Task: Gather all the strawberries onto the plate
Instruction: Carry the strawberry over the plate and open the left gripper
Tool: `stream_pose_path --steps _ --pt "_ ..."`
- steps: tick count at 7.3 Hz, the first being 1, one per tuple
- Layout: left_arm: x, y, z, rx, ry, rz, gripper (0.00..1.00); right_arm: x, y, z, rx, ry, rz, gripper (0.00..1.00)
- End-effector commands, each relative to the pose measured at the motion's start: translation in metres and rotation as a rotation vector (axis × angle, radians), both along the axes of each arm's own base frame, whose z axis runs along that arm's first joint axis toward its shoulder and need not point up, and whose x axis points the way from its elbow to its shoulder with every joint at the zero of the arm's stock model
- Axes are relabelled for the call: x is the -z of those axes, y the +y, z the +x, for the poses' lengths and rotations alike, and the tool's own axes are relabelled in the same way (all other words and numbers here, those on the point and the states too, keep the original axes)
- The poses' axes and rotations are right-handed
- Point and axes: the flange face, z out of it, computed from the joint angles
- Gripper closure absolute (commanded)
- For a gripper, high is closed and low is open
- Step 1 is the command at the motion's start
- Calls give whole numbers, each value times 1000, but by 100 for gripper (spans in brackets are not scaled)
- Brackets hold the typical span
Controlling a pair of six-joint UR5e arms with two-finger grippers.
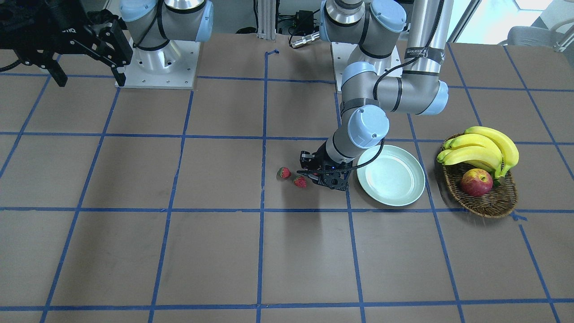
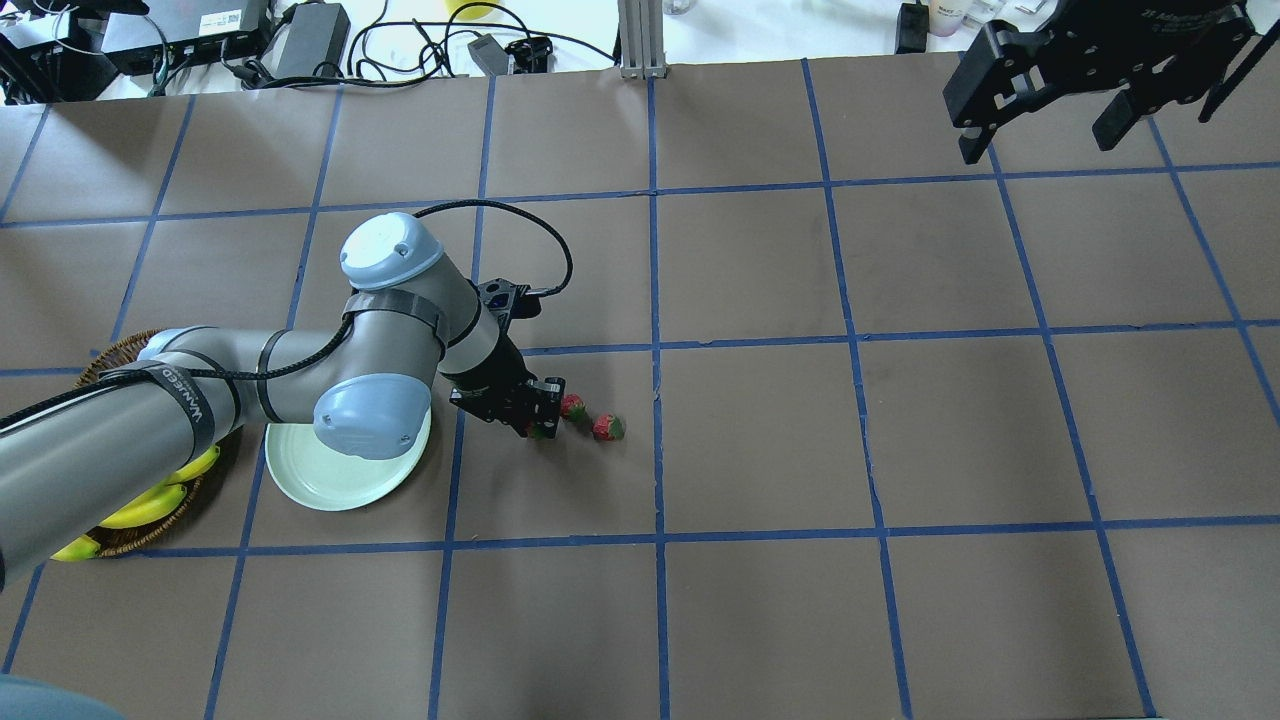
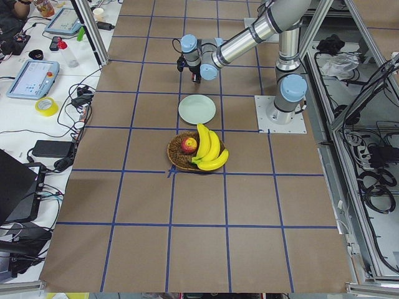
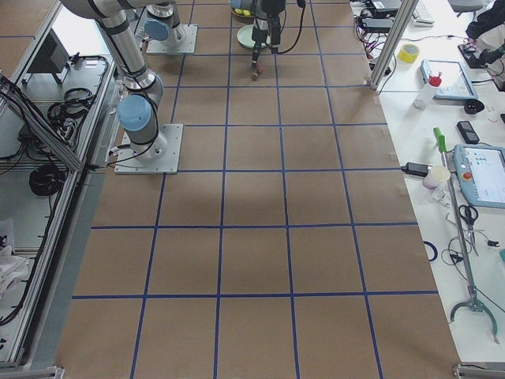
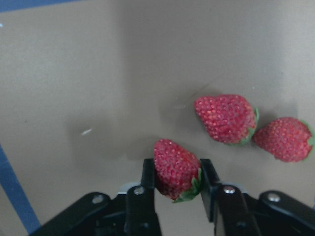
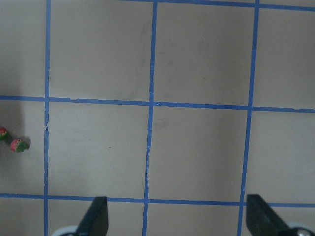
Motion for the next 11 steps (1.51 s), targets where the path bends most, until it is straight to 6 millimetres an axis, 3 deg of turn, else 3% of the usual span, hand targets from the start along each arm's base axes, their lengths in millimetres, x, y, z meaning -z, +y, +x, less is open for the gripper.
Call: stream_pose_path --steps 1,3,4,6,7,8,9,10,11 --pt "-46 -27 20 -49 -15 -44 100 5 -6 1 0 -1 -2 0" --pt "-95 -55 77 -128 -77 -39 100 5 -6 1 0 -1 -4 0" --pt "-98 -59 105 -149 -135 -44 100 5 -6 1 0 -1 -2 0" --pt "-78 -55 176 -215 -163 0 100 4 -6 1 0 -1 -5 0" --pt "-62 -47 212 -169 -209 38 100 5 -6 1 0 -1 -4 0" --pt "-49 -39 234 -157 -199 64 100 4 -6 1 1 -3 -6 0" --pt "-38 -36 237 -165 -196 85 100 5 -7 1 1 -3 -4 0" --pt "-29 -35 238 -163 -191 101 50 4 -6 1 1 -3 -6 0" --pt "-29 -37 238 -162 -190 99 10 4 -6 1 1 -3 -6 0"
